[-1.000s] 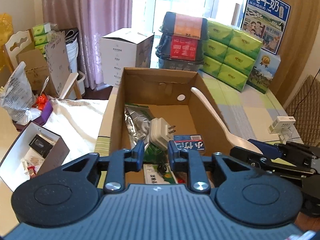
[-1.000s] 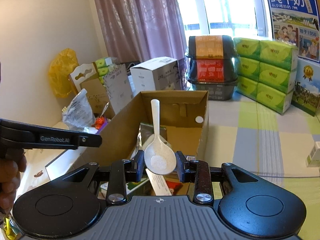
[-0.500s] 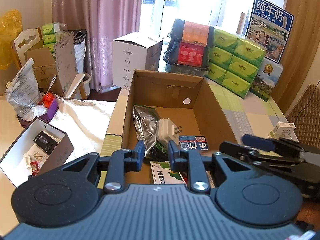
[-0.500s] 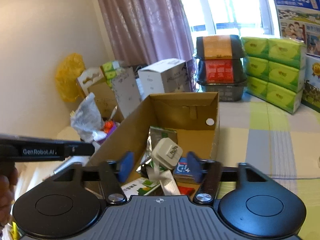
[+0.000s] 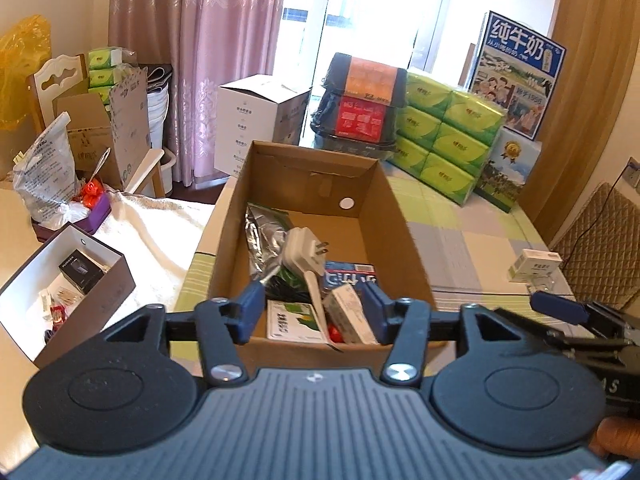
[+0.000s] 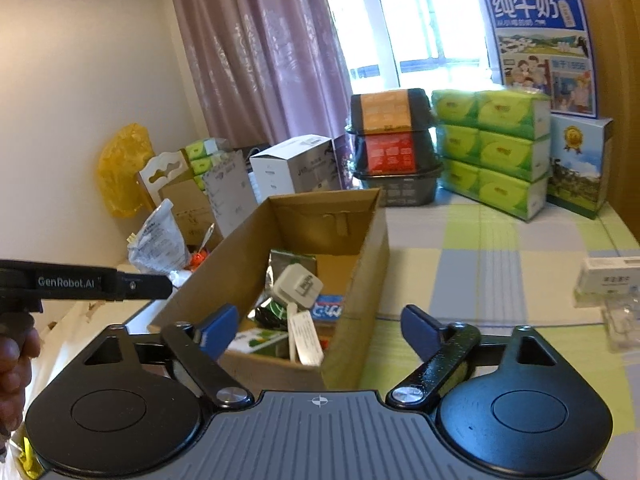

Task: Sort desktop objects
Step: 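Open both tools to drop the cable and spoon into the carton, then move both tools back toward the medicine box and clear holder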

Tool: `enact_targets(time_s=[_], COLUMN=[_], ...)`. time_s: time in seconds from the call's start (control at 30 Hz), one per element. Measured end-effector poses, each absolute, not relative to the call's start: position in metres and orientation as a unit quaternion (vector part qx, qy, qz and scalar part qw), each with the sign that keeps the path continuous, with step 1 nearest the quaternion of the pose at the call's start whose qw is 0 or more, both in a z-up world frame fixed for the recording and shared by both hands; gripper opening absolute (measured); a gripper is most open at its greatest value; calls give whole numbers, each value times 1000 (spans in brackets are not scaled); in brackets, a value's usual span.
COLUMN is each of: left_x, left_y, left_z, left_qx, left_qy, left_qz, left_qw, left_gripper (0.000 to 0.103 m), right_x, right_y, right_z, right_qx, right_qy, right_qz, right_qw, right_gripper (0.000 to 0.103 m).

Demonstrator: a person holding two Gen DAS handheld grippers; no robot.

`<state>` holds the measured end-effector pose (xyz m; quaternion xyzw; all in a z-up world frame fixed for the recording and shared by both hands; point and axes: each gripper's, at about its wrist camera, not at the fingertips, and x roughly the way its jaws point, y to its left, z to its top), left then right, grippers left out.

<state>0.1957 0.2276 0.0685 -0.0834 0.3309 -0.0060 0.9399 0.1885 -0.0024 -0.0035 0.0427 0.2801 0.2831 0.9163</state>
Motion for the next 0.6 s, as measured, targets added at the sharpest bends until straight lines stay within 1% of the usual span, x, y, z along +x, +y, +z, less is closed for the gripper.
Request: enact_targets(time_s=[0.07,0.13,0.2,0.23,0.3,0.37,0.43,0.5,0.6], left_x=[188,179,171,167,161,154,150,146,142], left_y=[220,213,205,200,191,181,171,161,145], left_z=[72,75,79,80,82,83,84,84,84], left_qx=[-85,-89,-90,-91,-91,-92,-91,-88,-85], left_qy=[326,321,316,313,310,308,307,308,307], left_qz=[-7,-11,-12,-13,-18,-22,-30,-36,-47], left_qw=[941,943,944,945,946,947,947,947,947], left_gripper=[67,70,81,83,90,95,97,101,101], right_x=[179,172,164,160,153,146,139,135,127], right_y=[-13,-24,-35,-41,-53,-66,-78,-91,-111], right_z=[-1,2,5,6,8,8,9,9,7], right_qx=[44,45,46,47,46,47,49,50,55], right_qy=[277,276,278,278,277,277,279,281,283], right_qz=[278,276,272,269,262,254,248,240,225], right_qw=[918,920,920,921,923,926,927,928,931], right_gripper=[93,95,96,96,98,100,101,101,101])
